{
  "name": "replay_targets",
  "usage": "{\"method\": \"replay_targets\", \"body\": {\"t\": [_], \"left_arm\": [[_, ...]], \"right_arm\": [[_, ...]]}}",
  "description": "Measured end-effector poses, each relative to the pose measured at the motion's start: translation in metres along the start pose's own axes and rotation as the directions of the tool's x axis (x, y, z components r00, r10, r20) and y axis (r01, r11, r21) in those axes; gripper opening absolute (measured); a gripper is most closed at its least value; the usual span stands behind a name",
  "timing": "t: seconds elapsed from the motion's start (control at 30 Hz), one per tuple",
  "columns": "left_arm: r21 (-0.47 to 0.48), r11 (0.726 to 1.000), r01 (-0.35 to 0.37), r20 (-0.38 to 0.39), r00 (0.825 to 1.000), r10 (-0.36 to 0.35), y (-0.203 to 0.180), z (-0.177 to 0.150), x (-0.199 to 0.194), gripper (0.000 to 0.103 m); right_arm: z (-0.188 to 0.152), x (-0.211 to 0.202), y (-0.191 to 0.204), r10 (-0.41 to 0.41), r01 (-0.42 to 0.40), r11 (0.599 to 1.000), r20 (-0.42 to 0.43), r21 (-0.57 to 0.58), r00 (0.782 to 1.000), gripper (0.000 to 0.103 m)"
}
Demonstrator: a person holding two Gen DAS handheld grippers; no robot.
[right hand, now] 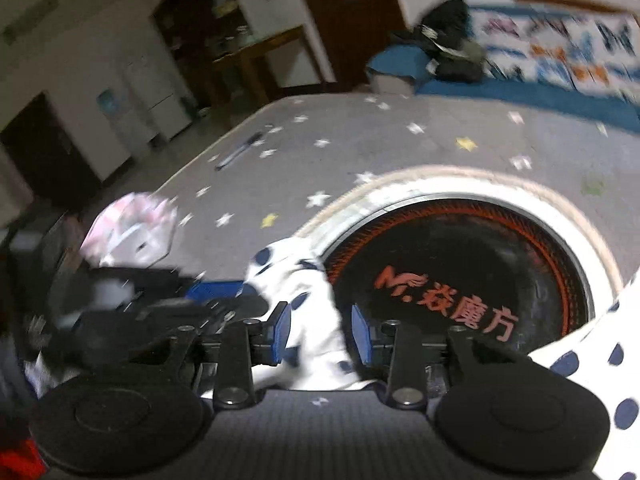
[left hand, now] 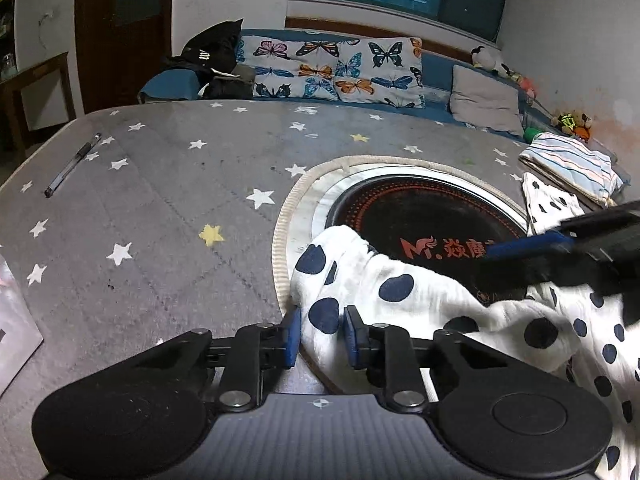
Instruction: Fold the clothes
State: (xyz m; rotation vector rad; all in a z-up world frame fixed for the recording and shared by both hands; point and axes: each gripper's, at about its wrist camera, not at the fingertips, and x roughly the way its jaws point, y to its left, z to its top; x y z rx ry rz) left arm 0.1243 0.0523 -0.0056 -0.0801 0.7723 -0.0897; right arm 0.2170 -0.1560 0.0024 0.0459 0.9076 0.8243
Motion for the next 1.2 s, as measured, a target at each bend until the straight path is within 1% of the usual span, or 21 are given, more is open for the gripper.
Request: {"method": "replay_targets", "body": {"t": [0.07,0.13,0.17,0.2,0.23,0.27,0.33,0.37,0.4,0.43,0.47,0.53,0.57,0.6,0.67,0.73,0.8,0.97,1.0,1.1,1.2], "left_arm": [[0.006,1.0,-0.002,0.008,1.0,0.002,-0.001,-0.002,-0.001,0.025],[0.002,1.0,0.003,0.008,1.0,-0.003,0.0,-0.003,-0.002,0.025],[0.001,1.0,0.006,0.007,1.0,-0.006,0.001,-0.003,-0.003,0.025],[0.0,1.0,0.009,0.005,1.0,-0.009,0.002,-0.002,-0.004,0.026],[0.001,1.0,0.009,0.007,1.0,-0.009,0.002,-0.002,-0.005,0.026],[0.004,1.0,0.01,0.011,1.0,-0.01,0.002,-0.002,-0.006,0.027],[0.007,1.0,0.012,0.019,1.0,-0.012,0.001,-0.001,-0.009,0.038],[0.005,1.0,0.013,0.022,1.0,-0.013,0.001,-0.001,-0.01,0.045],[0.004,1.0,0.014,0.026,1.0,-0.014,0.0,0.0,-0.011,0.045],[0.002,1.0,0.015,0.029,0.999,-0.015,0.0,0.001,-0.012,0.046],[0.001,1.0,0.015,0.032,0.999,-0.015,-0.001,0.002,-0.014,0.051],[-0.002,1.0,0.017,0.039,0.999,-0.017,-0.002,0.003,-0.016,0.054],[-0.004,1.0,0.018,0.042,0.999,-0.018,-0.002,0.004,-0.017,0.054],[0.001,1.0,0.023,0.042,0.999,-0.023,-0.004,0.004,-0.018,0.054],[0.016,0.999,0.04,0.037,0.998,-0.041,-0.008,0.001,-0.021,0.054],[0.036,0.997,0.068,0.03,0.997,-0.069,-0.014,-0.002,-0.025,0.054],[0.06,0.993,0.097,0.019,0.995,-0.098,-0.021,-0.005,-0.027,0.054],[0.086,0.99,0.111,-0.014,0.994,-0.11,-0.033,-0.008,-0.022,0.054],[0.085,0.991,0.105,-0.017,0.994,-0.104,-0.034,-0.005,-0.02,0.053],[0.084,0.992,0.093,-0.016,0.996,-0.092,-0.038,0.009,-0.015,0.053],[0.098,0.992,0.083,-0.009,0.997,-0.082,-0.048,0.027,-0.006,0.053]], "right_arm": [[0.002,0.014,-0.01,0.012,-0.011,0.999,-0.028,0.052,1.0,0.034],[0.0,0.024,-0.012,0.027,-0.023,0.997,-0.057,0.073,0.998,0.033],[-0.001,0.032,-0.01,0.031,-0.026,0.997,-0.076,0.071,0.997,0.024],[-0.002,0.035,-0.008,0.027,-0.022,0.998,-0.083,0.057,0.996,0.013],[-0.003,0.037,-0.005,0.021,-0.017,0.999,-0.088,0.042,0.996,0.009],[-0.001,0.035,0.001,-0.006,0.007,1.0,-0.08,0.007,0.997,0.006],[0.007,0.028,0.012,-0.084,0.081,0.994,-0.034,-0.071,0.996,0.004],[0.013,0.022,0.017,-0.134,0.133,0.984,0.005,-0.116,0.991,0.003],[0.019,0.016,0.022,-0.182,0.187,0.969,0.047,-0.159,0.982,0.003],[0.026,0.011,0.026,-0.242,0.258,0.945,0.104,-0.199,0.965,0.003],[0.032,0.006,0.029,-0.303,0.334,0.917,0.163,-0.22,0.939,0.003],[0.045,-0.002,0.023,-0.406,0.457,0.87,0.254,-0.187,0.878,0.007],[0.051,-0.008,0.015,-0.435,0.482,0.862,0.26,-0.155,0.862,0.016],[0.057,-0.013,0.007,-0.464,0.507,0.853,0.266,-0.123,0.845,0.019],[0.068,-0.024,-0.009,-0.519,0.553,0.831,0.272,-0.059,0.81,0.02],[0.066,-0.034,-0.018,-0.521,0.544,0.838,0.232,-0.039,0.821,0.023],[0.057,-0.044,-0.026,-0.513,0.527,0.849,0.181,-0.035,0.839,0.032],[0.012,-0.053,-0.037,-0.479,0.48,0.876,0.035,-0.051,0.877,0.034],[-0.001,-0.055,-0.041,-0.475,0.475,0.879,0.005,-0.039,0.88,0.034],[-0.039,-0.06,-0.05,-0.484,0.484,0.875,-0.057,-0.023,0.873,0.035],[-0.066,-0.074,-0.055,-0.483,0.486,0.874,-0.076,0.015,0.872,0.038]]}}
